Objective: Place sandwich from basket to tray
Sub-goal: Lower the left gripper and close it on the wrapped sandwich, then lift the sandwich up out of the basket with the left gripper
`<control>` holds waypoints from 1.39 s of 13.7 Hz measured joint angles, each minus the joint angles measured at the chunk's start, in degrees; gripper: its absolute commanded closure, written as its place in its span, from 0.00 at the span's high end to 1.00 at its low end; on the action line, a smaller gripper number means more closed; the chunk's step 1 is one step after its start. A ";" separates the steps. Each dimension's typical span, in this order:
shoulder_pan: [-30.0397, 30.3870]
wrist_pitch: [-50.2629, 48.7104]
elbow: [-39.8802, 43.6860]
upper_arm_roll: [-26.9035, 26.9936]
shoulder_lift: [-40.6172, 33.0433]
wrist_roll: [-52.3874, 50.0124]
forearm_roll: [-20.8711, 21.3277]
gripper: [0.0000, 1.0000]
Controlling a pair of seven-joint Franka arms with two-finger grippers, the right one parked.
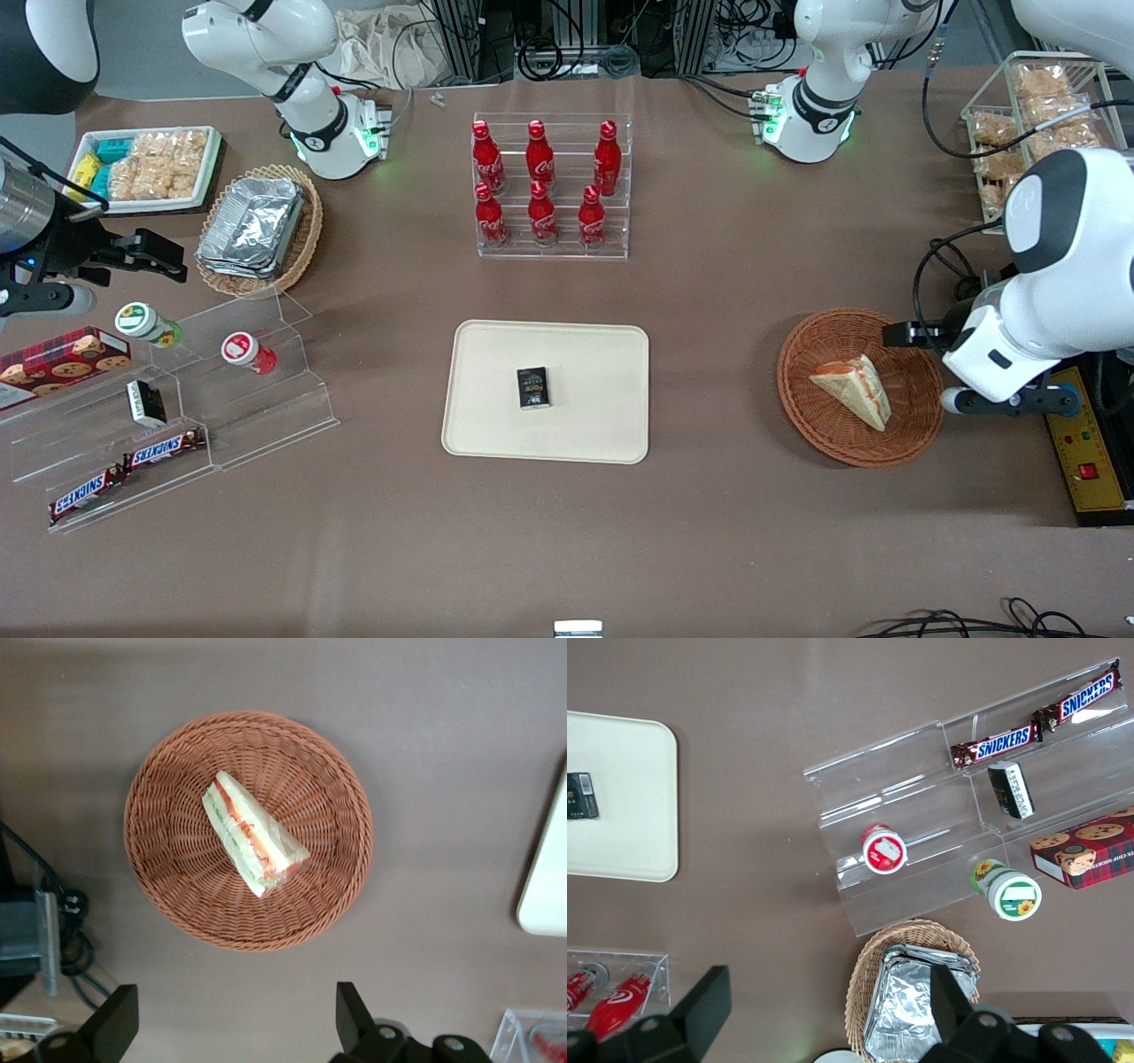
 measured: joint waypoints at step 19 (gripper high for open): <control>3.33 26.99 -17.61 1.07 10.39 -37.67 2.16 1.00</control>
